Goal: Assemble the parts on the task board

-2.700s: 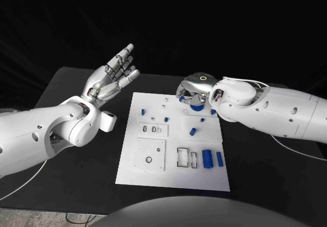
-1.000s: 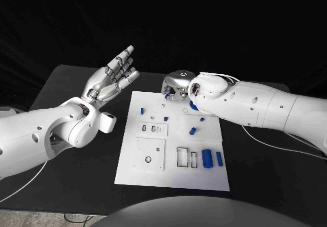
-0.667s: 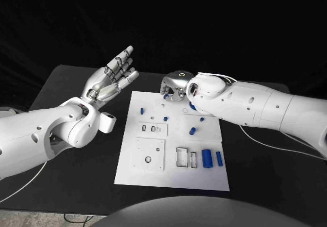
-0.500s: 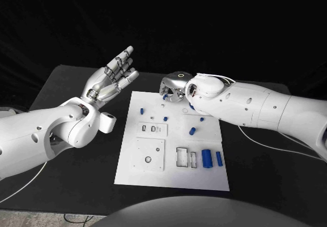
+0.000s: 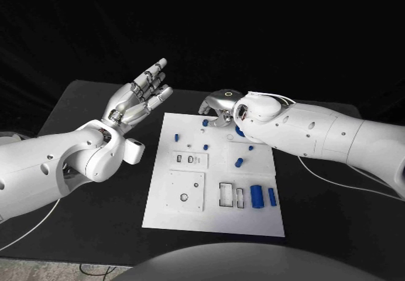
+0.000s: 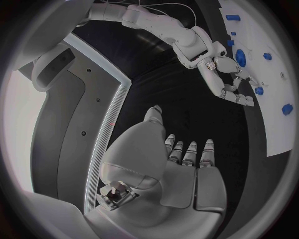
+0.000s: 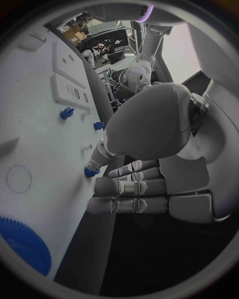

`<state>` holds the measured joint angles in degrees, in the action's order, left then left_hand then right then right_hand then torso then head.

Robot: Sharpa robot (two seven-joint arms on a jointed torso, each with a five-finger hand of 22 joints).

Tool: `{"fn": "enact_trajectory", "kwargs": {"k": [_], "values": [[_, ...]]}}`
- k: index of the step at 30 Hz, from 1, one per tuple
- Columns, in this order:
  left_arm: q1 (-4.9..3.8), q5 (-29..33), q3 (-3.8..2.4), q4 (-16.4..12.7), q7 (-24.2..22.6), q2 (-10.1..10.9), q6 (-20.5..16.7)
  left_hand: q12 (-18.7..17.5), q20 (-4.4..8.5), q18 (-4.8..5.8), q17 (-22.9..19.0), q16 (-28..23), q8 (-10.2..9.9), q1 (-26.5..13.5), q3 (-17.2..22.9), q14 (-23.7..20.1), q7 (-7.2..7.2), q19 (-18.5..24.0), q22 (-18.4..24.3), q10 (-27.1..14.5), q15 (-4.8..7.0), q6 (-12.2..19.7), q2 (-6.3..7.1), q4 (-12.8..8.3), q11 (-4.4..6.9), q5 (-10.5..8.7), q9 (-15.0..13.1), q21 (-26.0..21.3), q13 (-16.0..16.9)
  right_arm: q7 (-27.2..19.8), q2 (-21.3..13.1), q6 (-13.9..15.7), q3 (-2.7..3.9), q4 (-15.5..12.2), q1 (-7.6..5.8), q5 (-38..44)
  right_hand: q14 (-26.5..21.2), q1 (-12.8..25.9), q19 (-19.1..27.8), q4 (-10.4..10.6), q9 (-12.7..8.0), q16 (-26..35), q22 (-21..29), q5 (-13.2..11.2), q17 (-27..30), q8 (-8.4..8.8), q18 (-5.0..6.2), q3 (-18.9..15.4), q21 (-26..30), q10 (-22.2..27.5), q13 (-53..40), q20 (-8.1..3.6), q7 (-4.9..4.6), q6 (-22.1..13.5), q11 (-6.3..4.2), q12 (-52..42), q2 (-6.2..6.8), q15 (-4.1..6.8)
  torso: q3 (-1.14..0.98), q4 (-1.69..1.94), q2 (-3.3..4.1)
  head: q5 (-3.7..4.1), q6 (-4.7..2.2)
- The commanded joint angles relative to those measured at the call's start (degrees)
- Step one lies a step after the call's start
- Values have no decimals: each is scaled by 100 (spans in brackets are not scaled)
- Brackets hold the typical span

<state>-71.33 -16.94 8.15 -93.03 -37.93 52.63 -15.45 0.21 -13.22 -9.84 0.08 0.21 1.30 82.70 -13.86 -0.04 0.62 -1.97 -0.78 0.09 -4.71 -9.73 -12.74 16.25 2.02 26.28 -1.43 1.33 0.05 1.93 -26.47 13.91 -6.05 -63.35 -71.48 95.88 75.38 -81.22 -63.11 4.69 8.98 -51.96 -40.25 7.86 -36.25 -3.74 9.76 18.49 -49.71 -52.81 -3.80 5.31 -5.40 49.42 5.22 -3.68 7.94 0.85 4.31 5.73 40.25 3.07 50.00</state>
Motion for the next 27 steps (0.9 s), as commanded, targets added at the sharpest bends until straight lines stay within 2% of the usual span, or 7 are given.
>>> {"fn": "enact_trajectory", "kwargs": {"k": [1, 8, 12, 16, 19, 23, 27], "values": [[-1, 53, -2, -4, -30, 3, 117, -21, -42, -54, -8, -21, 20, 64, 30, 4, -32, 4, -7, -9, -57, 2, 16, 6, -45, 35, -5, 19, -5, 30, -119, 138, 2, -103, -32, -31, -44, 70, 36, 21, -19, 22, 3, -58, 10, 4, 48, -84, 34, 48, -13, 0, -18, -68, 4, -48, -2, 0, 3, -3, 0, 13, -27], [0, 55, 4, -14, -23, 43, 113, -21, -42, -54, -8, -21, 20, 65, 31, 4, -33, 3, -7, -9, -57, 3, 17, 6, -46, 36, -5, 19, -5, 84, -685, 341, 2, -722, -296, -305, -32, -13, 0, 29, -21, -14, -61, 36, -26, -66, 47, -133, 47, -259, -75, -9, -184, 50, -19, -292, -103, 19, 12, -24, -10, -11, -23], [0, 56, 8, -19, -13, 59, 114, -21, -46, -53, -8, -21, 20, 72, 33, 4, -37, 3, -7, -9, -61, 1, 17, 3, -51, 48, -4, 19, -5, 192, -1170, 339, 2, -1244, -498, -472, -111, -57, 65, 46, -18, 107, 9, 112, 119, -102, 66, -88, 158, -760, -182, -21, -178, 152, -60, -619, -140, 34, 20, -34, -20, -10, -19], [0, 56, 13, -17, 4, 62, 123, -21, -48, -53, -8, -21, 20, 76, 35, 4, -38, 1, -8, -9, -64, 0, 16, 2, -54, 55, -4, 21, -5, 310, -1507, 99, -6, -1522, -577, -538, -418, -95, 231, 16, -3, 473, 48, 86, 418, -149, 72, -123, 329, -1367, -554, -70, -131, 306, -246, -1288, -128, 101, 29, -52, -27, -6, -21], [2, 56, 16, -9, 6, 50, 136, -21, -50, -53, -8, -21, 19, 79, 37, 4, -39, -1, -8, -9, -68, 1, 15, 2, -57, 62, -4, 22, -5, 389, -1657, -122, -18, -1591, -558, -559, -375, 69, 235, 31, -15, 538, 70, -7, 432, -133, 66, -446, 506, -863, -2030, -118, -126, 415, -352, -3047, -97, 171, 28, -63, -24, -10, -14], [5, 56, 27, 8, 14, 27, 169, -21, -57, -54, -8, -21, 16, 90, 44, 4, -41, -4, -10, -9, -82, 6, 6, 2, -64, 81, -2, 24, -5, 496, -1817, -303, -30, -1600, -426, -574, 643, 386, -390, 211, -31, -2178, -1078, -82, -3012, -50, -160, -671, -502, -2307, -6731, -102, -12, 320, -454, -7377, -212, 153, 24, -50, -32, -14, 0], [7, 56, 49, 14, 15, 24, 185, -21, -60, -54, -8, -21, 15, 95, 47, 4, -41, -6, -10, -9, -88, 10, 2, 1, -67, 89, -1, 26, -5, 550, -1895, -298, -33, -1566, -292, -548, 1228, 743, -909, 425, -7, -3472, -2249, -101, -4836, -41, -340, -865, -1552, -3638, -8541, -135, 13, 270, -440, -8591, -289, 185, 25, -49, -33, -30, 0]]}}
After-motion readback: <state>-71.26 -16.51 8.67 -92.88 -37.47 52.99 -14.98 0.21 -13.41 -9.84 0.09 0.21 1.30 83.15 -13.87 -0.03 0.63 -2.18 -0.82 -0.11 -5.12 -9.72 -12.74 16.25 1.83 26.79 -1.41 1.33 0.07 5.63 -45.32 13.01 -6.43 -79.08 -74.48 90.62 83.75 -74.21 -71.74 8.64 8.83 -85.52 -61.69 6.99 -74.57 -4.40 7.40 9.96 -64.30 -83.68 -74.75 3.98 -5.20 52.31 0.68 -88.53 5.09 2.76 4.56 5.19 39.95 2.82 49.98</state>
